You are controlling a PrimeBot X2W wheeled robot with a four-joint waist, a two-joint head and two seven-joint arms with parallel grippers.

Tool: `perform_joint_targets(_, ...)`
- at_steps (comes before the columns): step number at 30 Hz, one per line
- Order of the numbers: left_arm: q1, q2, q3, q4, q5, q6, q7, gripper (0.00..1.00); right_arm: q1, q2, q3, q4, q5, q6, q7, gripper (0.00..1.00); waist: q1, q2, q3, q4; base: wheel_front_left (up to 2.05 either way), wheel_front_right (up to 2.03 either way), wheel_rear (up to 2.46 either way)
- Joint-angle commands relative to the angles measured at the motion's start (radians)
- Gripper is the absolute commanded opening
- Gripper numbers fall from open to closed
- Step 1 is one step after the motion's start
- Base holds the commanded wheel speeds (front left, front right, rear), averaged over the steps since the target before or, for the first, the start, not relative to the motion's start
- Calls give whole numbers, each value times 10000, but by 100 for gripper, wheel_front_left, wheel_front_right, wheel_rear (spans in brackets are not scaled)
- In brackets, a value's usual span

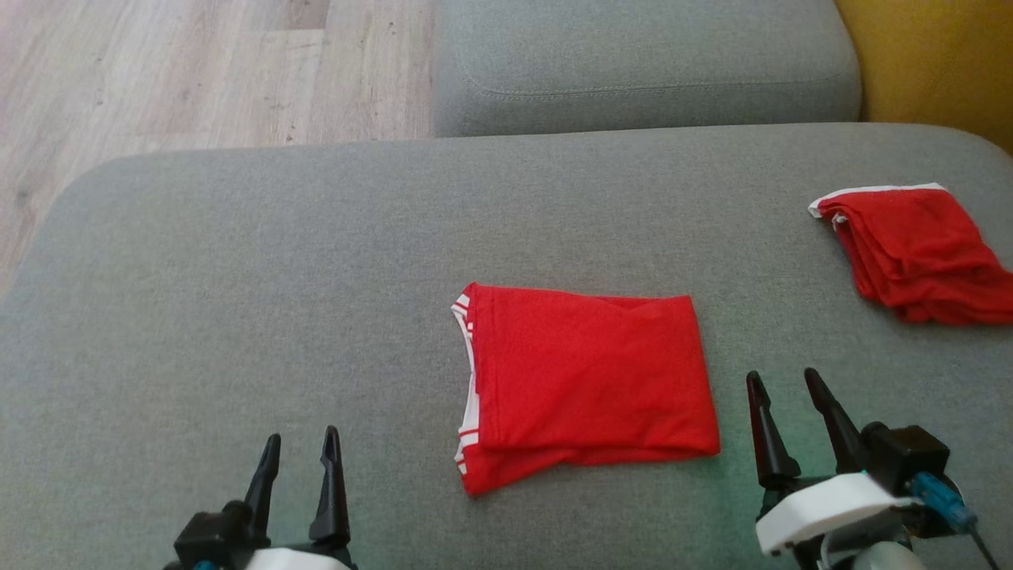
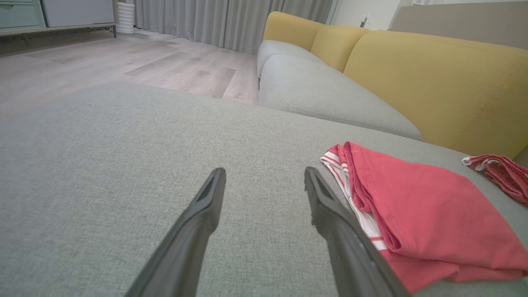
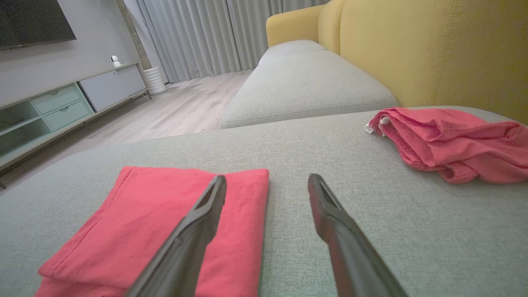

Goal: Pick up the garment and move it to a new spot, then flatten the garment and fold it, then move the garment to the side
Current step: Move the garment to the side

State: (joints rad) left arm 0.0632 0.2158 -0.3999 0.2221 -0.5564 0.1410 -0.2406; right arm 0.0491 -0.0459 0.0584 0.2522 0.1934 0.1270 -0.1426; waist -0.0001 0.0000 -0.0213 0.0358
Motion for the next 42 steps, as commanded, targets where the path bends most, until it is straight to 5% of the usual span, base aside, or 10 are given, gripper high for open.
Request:
perform_joint_targets(1,-327,149,345,-244,-11,10,-159,100,-453,-43,230,-258,-25,37,-152,100,1,0,3,18,0,0,0)
perform_joint_targets(21,-371,190,262,-374,2,122,-166,100,-636,-43,322,-158,-229,37,307,100,1,0,174,180,0,0,0)
perform_joint_targets(42,-904,-271,258,127,199,-88,-204,100,-2696,-43,-872,1337,-363,37,5153,100,1,0,1270,1477,0,0,0)
